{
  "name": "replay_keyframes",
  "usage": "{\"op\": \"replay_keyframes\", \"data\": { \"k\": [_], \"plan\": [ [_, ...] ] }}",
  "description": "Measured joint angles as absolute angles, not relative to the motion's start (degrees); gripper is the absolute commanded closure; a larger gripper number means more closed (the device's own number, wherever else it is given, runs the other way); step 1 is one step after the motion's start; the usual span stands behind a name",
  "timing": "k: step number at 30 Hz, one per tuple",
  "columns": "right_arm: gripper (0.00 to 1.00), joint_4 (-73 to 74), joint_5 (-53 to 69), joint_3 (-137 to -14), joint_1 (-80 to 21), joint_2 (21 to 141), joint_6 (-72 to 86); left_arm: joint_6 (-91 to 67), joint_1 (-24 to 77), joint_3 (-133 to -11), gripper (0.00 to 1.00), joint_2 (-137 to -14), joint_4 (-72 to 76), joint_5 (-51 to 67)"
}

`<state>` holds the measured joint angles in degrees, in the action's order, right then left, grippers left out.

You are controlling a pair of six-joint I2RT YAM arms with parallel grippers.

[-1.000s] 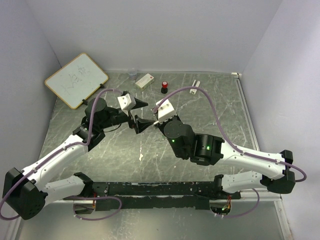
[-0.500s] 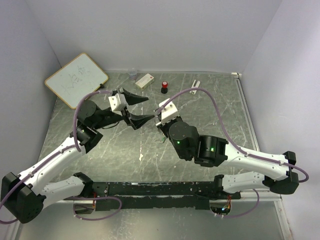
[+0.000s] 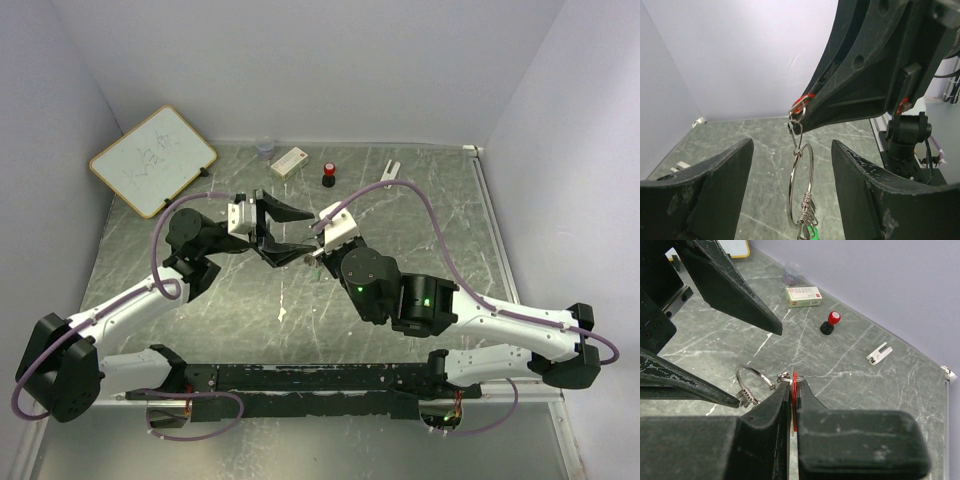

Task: Remove the keys from the keyring

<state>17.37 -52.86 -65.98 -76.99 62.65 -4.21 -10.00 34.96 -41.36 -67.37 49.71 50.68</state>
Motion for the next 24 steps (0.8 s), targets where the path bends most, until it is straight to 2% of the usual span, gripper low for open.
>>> {"op": "replay_keyframes", "data": {
  "k": [2, 4, 24],
  "plan": [
    [1.0, 17.26, -52.73, -65.87, -76.99, 62.65, -4.49, -11.25, 34.96, -41.34, 0.41, -68.18, 52.29, 51.31],
    [1.0, 16.99, -52.66, -65.76, -76.99, 62.61, -4.78, -12.19, 34.96, -41.34, 0.43, -68.73, 53.6, 51.72],
    [1.0, 21.39, -51.79, -68.36, -77.12, 64.14, -6.98, -15.62, 34.96, -41.34, 0.45, -71.77, 57.56, 52.99]
  ]
}}
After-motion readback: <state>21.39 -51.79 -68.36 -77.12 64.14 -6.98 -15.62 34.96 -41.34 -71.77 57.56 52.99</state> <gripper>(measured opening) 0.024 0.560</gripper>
